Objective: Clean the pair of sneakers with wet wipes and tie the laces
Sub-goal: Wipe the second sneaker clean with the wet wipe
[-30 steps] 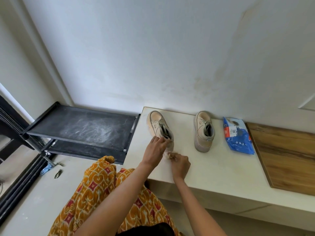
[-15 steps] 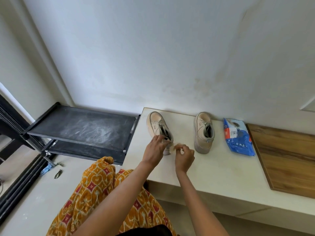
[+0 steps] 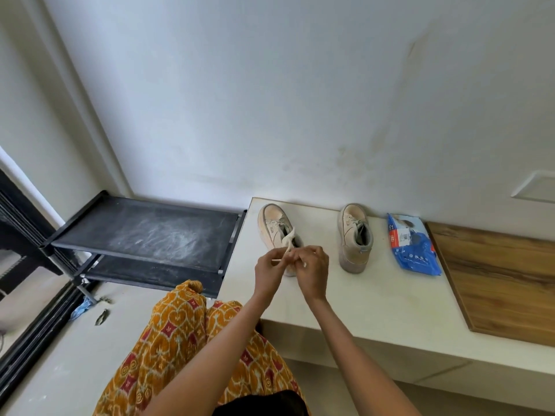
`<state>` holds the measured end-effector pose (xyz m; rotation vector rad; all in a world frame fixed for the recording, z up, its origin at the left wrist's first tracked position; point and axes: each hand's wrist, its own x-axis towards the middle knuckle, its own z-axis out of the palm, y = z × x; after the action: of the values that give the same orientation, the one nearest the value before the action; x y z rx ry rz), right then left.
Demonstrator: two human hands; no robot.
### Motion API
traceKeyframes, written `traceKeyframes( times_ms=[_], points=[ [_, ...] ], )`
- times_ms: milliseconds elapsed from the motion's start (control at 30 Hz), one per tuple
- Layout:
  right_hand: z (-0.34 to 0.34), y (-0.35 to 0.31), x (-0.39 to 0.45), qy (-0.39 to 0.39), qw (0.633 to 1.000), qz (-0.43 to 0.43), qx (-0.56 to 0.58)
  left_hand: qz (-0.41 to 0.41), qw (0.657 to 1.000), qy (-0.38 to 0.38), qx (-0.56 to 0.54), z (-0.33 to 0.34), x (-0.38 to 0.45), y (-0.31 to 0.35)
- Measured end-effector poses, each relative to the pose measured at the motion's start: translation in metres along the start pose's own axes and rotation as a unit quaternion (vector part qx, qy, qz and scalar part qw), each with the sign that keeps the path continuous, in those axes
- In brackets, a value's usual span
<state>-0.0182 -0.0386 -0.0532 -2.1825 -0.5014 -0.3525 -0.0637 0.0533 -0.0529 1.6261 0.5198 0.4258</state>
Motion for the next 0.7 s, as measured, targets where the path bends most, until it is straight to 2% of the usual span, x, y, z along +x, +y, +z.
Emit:
traceKeyframes(
  times_ms=[100, 167, 267, 367, 467, 567, 700],
  points=[
    [0.007, 0.001, -0.007, -0.069, 0.993, 0.084, 0.043, -0.097, 0.991, 0.054, -0.067, -0.009, 0.003, -0.010],
    [0.007, 0.000, -0.007, -0.073, 0.992, 0.095, 0.048, -0.144, 0.983, 0.078, -0.086, -0.015, 0.010, -0.016],
    [0.006, 0.003, -0.002, -0.035, 0.994, 0.097, 0.020, -0.192, 0.960, 0.177, -0.105, -0.023, 0.027, -0.018],
    [0.010, 0.011, 0.006, -0.090, 0.987, 0.123, 0.044, -0.204, 0.934, 0.267, -0.119, -0.027, 0.048, -0.015],
    [0.015, 0.018, 0.012, -0.084, 0.987, 0.133, 0.029, -0.171, 0.948, 0.245, -0.112, -0.012, 0.074, -0.008],
    [0.019, 0.019, 0.016, -0.072, 0.989, 0.130, 0.001, -0.104, 0.979, 0.174, -0.017, 0.013, 0.084, -0.005],
    [0.023, 0.023, 0.019, -0.054, 0.992, 0.115, -0.018, -0.021, 0.987, 0.140, 0.081, 0.035, 0.060, -0.012]
  ],
)
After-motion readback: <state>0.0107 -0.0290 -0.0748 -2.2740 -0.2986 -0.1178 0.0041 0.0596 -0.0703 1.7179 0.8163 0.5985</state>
